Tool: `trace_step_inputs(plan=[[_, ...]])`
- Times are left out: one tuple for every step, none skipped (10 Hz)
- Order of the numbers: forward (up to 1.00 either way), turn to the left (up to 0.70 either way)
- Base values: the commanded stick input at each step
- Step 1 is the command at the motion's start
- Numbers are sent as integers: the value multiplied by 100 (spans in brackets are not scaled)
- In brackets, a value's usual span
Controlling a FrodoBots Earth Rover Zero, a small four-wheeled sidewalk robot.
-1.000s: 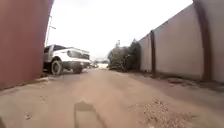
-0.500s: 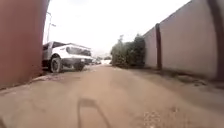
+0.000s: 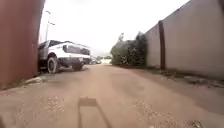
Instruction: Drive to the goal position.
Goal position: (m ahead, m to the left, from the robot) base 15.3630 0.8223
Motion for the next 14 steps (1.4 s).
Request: trace_step_inputs(plan=[[70,0],[70,0],[70,1],[70,3],[70,1],[70,2],[70,7],[70,13],[70,14],[70,8],[70,4],[70,1],[70,0],[70,0]])
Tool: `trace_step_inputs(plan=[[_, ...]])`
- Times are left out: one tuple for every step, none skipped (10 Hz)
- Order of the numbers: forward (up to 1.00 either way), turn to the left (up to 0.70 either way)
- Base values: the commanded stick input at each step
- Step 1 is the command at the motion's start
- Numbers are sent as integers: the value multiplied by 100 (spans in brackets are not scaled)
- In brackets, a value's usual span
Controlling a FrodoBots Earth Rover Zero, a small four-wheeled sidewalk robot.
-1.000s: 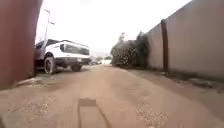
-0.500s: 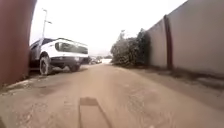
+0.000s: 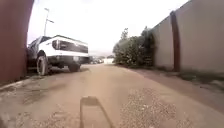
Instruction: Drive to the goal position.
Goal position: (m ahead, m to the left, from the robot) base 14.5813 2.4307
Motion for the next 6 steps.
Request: trace_step_inputs(plan=[[70,0],[70,0],[70,0],[70,0],[70,0],[70,0]])
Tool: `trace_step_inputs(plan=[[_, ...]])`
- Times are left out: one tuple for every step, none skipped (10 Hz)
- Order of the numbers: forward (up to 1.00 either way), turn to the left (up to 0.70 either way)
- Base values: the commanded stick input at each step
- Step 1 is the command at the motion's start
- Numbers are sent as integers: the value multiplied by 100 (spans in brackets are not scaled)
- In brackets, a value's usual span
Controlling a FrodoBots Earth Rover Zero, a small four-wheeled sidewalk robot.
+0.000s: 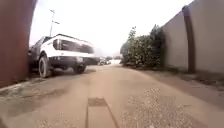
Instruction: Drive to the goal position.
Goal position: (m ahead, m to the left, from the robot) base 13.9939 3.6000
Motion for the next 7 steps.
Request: trace_step_inputs(plan=[[70,-12],[70,-35],[70,-31],[70,-28],[70,-15],[70,-2],[70,2]])
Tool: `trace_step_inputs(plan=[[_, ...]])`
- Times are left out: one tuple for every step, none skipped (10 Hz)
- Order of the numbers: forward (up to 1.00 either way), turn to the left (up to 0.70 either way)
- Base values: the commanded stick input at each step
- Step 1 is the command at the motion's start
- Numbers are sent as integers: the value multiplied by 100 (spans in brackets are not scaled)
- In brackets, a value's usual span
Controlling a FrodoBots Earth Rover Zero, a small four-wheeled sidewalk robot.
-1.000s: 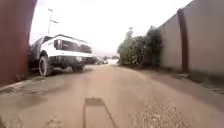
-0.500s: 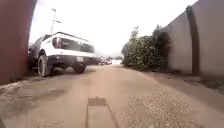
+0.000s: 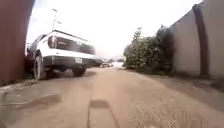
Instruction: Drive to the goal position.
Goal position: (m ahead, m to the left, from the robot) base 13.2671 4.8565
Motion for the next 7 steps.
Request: trace_step_inputs(plan=[[70,8],[70,5],[70,8],[70,8],[70,9],[70,11],[70,3]])
